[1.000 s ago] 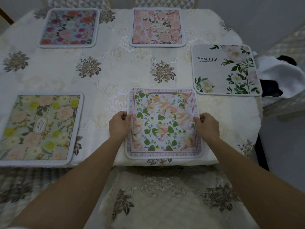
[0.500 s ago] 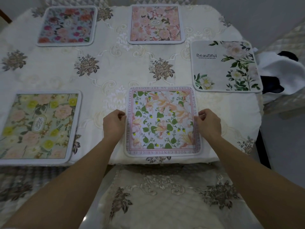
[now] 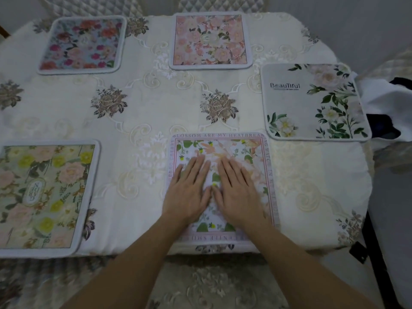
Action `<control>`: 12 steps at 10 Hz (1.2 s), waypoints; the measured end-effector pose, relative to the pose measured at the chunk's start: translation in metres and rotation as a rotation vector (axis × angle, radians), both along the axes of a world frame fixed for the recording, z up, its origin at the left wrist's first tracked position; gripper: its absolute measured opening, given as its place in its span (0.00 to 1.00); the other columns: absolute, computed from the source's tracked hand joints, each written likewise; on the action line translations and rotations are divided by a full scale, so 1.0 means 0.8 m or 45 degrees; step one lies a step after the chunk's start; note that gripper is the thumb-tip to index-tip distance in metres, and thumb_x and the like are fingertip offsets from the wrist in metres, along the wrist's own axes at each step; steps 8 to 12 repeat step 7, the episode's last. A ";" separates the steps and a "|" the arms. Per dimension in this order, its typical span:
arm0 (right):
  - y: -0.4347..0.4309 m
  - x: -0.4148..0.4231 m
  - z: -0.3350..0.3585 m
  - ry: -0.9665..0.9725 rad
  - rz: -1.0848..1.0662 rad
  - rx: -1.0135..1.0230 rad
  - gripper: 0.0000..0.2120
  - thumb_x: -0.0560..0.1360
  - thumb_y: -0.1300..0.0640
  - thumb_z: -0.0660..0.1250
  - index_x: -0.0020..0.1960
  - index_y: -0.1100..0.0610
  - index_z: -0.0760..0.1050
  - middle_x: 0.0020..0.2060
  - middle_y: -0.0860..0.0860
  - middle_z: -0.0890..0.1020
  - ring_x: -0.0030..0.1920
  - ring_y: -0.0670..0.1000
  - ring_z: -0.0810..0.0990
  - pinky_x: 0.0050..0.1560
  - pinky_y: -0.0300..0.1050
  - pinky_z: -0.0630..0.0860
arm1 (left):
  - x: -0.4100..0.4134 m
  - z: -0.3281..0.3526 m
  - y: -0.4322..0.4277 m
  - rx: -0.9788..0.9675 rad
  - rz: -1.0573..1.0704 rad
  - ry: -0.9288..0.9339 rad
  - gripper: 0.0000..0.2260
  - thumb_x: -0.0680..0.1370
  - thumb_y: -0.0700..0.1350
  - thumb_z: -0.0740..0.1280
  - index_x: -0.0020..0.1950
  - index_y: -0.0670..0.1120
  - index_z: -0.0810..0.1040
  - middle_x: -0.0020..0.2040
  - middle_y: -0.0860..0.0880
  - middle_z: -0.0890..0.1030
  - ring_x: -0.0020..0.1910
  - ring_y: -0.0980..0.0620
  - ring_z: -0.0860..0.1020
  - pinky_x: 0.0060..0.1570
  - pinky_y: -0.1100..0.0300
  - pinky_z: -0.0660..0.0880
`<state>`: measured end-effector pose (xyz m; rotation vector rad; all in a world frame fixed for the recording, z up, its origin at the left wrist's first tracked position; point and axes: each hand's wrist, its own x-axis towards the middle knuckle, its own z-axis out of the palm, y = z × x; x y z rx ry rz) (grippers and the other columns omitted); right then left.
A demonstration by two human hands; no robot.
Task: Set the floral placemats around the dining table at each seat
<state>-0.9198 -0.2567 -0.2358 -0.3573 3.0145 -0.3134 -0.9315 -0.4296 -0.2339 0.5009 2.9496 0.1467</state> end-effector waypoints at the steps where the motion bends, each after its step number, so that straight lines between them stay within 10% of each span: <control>1: 0.037 -0.003 -0.001 -0.035 -0.051 0.077 0.38 0.80 0.35 0.44 0.79 0.59 0.40 0.79 0.54 0.41 0.78 0.50 0.37 0.78 0.51 0.44 | -0.007 -0.003 -0.026 0.020 0.074 0.015 0.30 0.82 0.60 0.44 0.80 0.48 0.40 0.81 0.49 0.41 0.79 0.52 0.38 0.78 0.49 0.46; 4: 0.073 -0.006 0.015 -0.113 -0.104 0.106 0.38 0.80 0.34 0.41 0.78 0.58 0.33 0.77 0.52 0.34 0.77 0.48 0.33 0.77 0.48 0.41 | -0.008 0.005 -0.032 -0.003 0.083 -0.076 0.32 0.82 0.62 0.42 0.79 0.45 0.38 0.80 0.48 0.37 0.78 0.52 0.34 0.78 0.51 0.43; 7: 0.089 -0.046 0.101 -0.019 -0.043 0.149 0.35 0.77 0.38 0.42 0.77 0.57 0.58 0.73 0.57 0.67 0.73 0.58 0.64 0.72 0.55 0.65 | -0.013 0.089 -0.031 0.007 0.052 0.046 0.32 0.79 0.65 0.43 0.80 0.52 0.55 0.79 0.49 0.58 0.79 0.49 0.55 0.76 0.48 0.53; 12: 0.089 -0.046 0.101 -0.019 -0.043 0.149 0.35 0.77 0.38 0.42 0.77 0.57 0.58 0.73 0.57 0.67 0.73 0.58 0.64 0.72 0.55 0.65 | -0.013 0.089 -0.031 0.007 0.052 0.046 0.32 0.79 0.65 0.43 0.80 0.52 0.55 0.79 0.49 0.58 0.79 0.49 0.55 0.76 0.48 0.53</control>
